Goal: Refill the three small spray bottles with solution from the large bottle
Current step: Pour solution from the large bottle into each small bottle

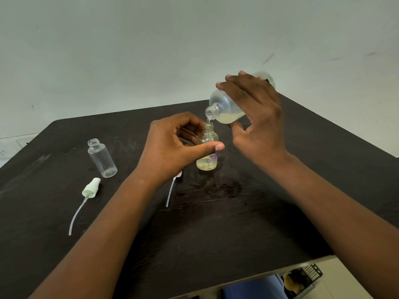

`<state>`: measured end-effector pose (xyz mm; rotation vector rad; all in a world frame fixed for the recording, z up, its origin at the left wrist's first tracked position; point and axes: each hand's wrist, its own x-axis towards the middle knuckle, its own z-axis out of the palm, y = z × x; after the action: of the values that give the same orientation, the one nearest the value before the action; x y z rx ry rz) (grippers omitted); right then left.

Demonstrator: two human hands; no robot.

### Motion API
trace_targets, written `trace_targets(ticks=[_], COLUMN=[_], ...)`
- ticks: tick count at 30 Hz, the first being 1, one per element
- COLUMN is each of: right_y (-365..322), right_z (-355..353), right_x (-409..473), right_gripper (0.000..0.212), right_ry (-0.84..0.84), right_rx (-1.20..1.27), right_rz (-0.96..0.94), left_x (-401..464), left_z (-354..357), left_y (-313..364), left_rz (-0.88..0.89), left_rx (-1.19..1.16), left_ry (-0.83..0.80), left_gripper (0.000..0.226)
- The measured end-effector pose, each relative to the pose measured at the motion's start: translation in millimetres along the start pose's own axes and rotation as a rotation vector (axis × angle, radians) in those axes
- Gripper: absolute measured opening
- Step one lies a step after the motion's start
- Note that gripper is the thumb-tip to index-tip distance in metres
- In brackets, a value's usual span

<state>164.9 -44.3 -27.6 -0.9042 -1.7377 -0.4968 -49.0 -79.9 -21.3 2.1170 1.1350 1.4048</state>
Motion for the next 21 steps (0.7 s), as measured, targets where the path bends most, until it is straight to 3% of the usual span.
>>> trace_targets(ticks=[21], right_y=[-0.8], right_z=[1.0], right_x=[0.3], right_gripper=[0.070], right_ry=[0.001], right_rx=[0.011], right_rz=[0.001], left_x=[-0.4], left_z=[-0.6], left_y=[0.3], left_rz=[-0.012], left_rx=[-0.001], left_ry=[-0.012], left_gripper=[0.044])
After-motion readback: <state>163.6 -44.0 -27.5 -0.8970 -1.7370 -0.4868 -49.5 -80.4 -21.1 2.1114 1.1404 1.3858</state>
